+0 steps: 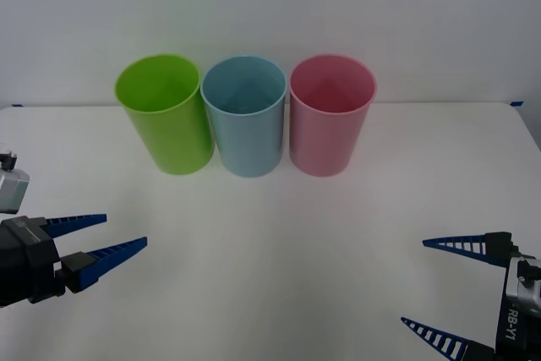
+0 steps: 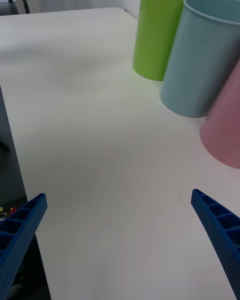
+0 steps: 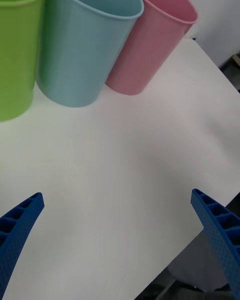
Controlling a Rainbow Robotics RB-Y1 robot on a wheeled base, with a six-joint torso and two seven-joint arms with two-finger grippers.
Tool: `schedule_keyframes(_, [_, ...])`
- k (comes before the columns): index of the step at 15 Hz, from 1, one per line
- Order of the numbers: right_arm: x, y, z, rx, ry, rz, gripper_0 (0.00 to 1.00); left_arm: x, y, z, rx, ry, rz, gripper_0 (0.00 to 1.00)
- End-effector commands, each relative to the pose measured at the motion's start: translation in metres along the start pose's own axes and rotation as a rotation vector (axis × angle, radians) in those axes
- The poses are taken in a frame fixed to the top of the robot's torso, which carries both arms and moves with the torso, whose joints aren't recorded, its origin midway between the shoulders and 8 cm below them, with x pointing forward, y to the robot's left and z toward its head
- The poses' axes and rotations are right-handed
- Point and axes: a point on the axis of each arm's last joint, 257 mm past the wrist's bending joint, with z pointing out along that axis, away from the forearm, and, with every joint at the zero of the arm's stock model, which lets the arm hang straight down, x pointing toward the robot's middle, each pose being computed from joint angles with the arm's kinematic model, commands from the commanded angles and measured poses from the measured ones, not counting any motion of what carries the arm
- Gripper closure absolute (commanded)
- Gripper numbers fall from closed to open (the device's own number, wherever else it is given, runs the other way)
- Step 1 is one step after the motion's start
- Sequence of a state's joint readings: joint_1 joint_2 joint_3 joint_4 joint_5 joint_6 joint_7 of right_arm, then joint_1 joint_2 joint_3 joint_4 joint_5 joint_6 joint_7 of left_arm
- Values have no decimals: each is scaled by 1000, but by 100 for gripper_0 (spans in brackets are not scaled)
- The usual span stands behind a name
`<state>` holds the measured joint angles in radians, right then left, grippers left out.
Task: Put cans in the blue bin and PET bottles in the pink bin and trash in the green bin.
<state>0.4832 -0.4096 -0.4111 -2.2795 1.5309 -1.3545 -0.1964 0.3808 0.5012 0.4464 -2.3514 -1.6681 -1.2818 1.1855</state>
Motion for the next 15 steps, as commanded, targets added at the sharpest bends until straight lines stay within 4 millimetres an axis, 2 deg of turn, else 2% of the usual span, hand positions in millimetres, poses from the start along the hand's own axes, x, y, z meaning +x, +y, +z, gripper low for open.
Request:
schedule_keyframes(1, [0, 0, 0, 0, 0, 0, 0, 24, 1, 3, -12, 32, -39, 0])
schedule_keyframes(5, [0, 0, 0, 0, 0, 0, 0, 49, -2, 3, -13, 44, -56, 0])
schedule_keyframes(7, [0, 0, 0, 0, 0, 0, 0, 55, -4, 4, -11, 44, -77, 0])
schedule_keyframes(15, [0, 0, 0, 0, 0, 0, 0, 56, -6, 7, -7, 34, -91, 0])
